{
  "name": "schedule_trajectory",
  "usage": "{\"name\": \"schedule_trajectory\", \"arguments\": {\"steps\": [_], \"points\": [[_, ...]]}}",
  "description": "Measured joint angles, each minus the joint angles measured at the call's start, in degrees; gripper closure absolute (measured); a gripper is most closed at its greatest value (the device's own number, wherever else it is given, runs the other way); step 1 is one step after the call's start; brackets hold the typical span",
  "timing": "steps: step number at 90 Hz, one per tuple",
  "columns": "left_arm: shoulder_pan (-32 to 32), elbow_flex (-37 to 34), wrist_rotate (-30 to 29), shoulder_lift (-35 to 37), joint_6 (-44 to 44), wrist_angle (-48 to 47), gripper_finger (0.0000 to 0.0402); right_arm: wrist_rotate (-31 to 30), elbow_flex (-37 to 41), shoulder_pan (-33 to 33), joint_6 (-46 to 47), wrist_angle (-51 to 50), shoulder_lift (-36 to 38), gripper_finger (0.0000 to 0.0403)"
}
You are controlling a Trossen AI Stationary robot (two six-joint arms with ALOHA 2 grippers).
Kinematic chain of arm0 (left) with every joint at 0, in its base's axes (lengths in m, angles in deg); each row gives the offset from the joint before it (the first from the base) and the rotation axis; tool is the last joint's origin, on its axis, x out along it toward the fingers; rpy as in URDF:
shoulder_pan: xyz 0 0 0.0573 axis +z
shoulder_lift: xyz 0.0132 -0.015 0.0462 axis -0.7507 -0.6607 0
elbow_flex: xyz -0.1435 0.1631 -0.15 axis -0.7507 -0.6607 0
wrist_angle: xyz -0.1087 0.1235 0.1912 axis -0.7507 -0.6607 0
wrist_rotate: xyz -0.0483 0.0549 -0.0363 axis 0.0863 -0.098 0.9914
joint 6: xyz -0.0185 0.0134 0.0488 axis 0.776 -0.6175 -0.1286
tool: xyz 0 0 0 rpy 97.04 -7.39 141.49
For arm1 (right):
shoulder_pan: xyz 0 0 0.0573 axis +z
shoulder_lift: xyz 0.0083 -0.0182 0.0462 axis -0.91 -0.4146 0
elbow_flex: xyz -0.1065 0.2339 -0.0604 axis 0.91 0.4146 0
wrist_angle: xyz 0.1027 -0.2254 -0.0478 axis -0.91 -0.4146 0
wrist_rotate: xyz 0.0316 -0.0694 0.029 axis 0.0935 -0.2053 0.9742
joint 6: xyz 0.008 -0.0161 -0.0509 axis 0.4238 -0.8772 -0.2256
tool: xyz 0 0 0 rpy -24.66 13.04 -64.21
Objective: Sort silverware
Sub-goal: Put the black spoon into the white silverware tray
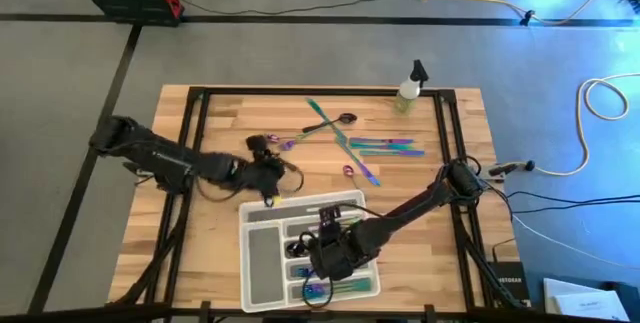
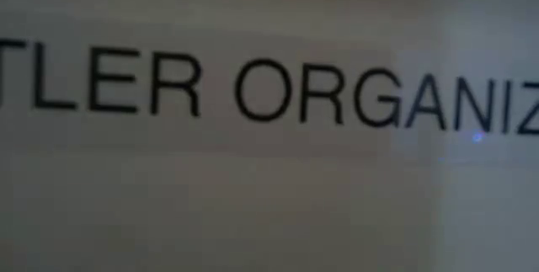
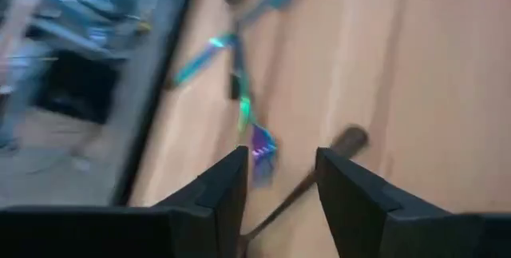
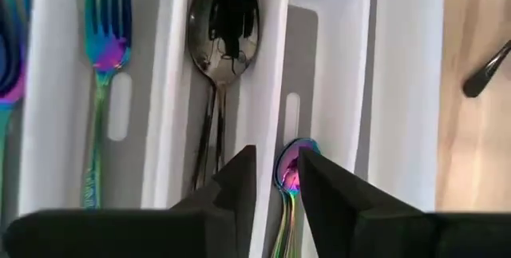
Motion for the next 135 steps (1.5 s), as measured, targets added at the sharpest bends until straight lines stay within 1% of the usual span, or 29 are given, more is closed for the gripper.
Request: {"name": "schedule_trajectory", "arguments": {"steps": [7, 13, 18, 24, 31, 35, 44, 48, 63, 75, 101, 112, 118, 123, 135], "points": [[6.06, 0.00, 9.94, 0.00, -6.96, -0.81, 0.0268, 0.20, 0.00, 0.01, 0.17, -0.51, 0.02, 0.0325], [10.67, 0.00, 15.58, 0.00, -13.55, -2.36, 0.0268, 0.86, 0.00, -0.01, 0.45, -0.62, 0.02, 0.0325], [13.71, 0.00, 17.39, 0.00, -20.40, -3.69, 0.0268, 1.09, 0.00, 0.00, 0.46, -0.60, 0.02, 0.0325], [16.93, 0.00, 17.38, 0.00, -29.33, -3.95, 0.0268, 1.14, 0.00, 0.00, 0.51, -0.61, 0.02, 0.0325], [20.07, 0.00, 18.41, 0.00, -36.51, -4.76, 0.0268, 1.19, 0.00, 0.00, 0.57, -0.59, 0.02, 0.0325], [21.55, 0.00, 21.27, -0.22, -39.12, -5.24, 0.0268, 1.57, 0.00, 0.00, 0.61, -0.59, 0.06, 0.0325], [24.09, 0.00, 30.55, -0.57, -43.03, -4.95, 0.0268, 1.60, 0.00, 0.00, 0.61, -0.59, 0.07, 0.0325], [24.63, 0.00, 32.59, -0.98, -44.55, -4.21, 0.0268, 1.60, 0.00, 0.00, 0.59, -0.57, 0.07, 0.0325], [26.72, 0.00, 32.92, -4.08, -48.37, -4.60, 0.0268, 1.61, 0.00, -0.02, 0.59, -0.54, 0.07, 0.0325], [27.93, 0.00, 33.00, -7.79, -48.60, -5.68, 0.0268, 1.62, 0.00, -0.02, 0.59, -0.55, 0.07, 0.0325], [30.15, 0.27, 32.77, -14.71, -50.23, -4.01, 0.0268, 1.62, 0.00, -0.02, 0.59, -0.55, 0.09, 0.0325], [31.64, 0.48, 33.72, -16.20, -49.42, -4.36, 0.0271, 1.62, 0.00, -0.02, 0.65, -0.55, 0.09, 0.0325], [31.78, 0.48, 34.01, -16.14, -49.11, -4.60, 0.0281, 1.62, 0.00, -0.02, 0.66, -0.57, 0.09, 0.0325], [31.57, 0.91, 34.34, -15.91, -48.92, -5.74, 0.0297, 1.62, 0.00, -0.02, 0.61, -0.55, 0.09, 0.0325], [30.28, 3.75, 34.29, -15.83, -45.27, -10.50, 0.0358, 1.62, 0.00, -0.04, 0.23, -0.56, 0.11, 0.0325]]}}
